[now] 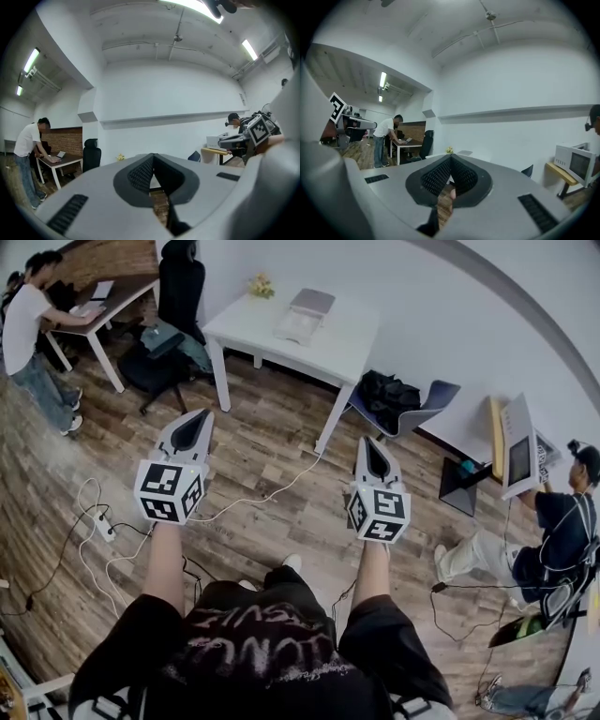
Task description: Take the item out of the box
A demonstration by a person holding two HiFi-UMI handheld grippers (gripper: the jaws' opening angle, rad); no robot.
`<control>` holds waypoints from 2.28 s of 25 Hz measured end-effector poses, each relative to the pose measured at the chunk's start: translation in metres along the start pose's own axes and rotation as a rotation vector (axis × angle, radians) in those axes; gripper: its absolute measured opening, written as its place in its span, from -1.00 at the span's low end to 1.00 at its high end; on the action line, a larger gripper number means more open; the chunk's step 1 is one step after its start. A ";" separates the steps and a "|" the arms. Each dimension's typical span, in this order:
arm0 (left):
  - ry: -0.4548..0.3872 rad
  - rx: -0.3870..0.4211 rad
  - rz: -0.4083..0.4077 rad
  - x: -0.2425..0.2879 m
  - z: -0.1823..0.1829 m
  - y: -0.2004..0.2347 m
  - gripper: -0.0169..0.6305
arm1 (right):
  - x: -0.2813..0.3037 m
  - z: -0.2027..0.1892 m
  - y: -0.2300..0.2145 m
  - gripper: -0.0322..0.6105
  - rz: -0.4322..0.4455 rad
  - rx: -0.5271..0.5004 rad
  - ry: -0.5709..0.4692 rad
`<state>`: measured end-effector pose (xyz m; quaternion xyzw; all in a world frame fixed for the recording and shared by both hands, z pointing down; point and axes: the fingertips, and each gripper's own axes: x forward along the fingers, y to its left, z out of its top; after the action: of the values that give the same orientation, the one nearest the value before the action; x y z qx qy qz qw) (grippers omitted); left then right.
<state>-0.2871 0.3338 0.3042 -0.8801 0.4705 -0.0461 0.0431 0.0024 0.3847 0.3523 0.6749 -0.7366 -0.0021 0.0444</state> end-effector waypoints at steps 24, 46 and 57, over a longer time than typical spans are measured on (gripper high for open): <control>0.049 0.007 0.016 0.118 -0.005 -0.011 -0.94 | 0.090 -0.013 -0.075 -0.87 0.039 0.026 0.025; 0.092 0.069 0.053 0.178 -0.008 -0.038 -0.94 | 0.143 -0.029 -0.123 -0.87 0.107 0.031 0.037; 0.081 0.066 0.037 0.212 -0.013 -0.013 -0.94 | 0.182 -0.028 -0.128 -0.87 0.077 0.024 0.040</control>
<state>-0.1610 0.1639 0.3272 -0.8667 0.4865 -0.0964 0.0540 0.1162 0.1944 0.3835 0.6466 -0.7608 0.0219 0.0510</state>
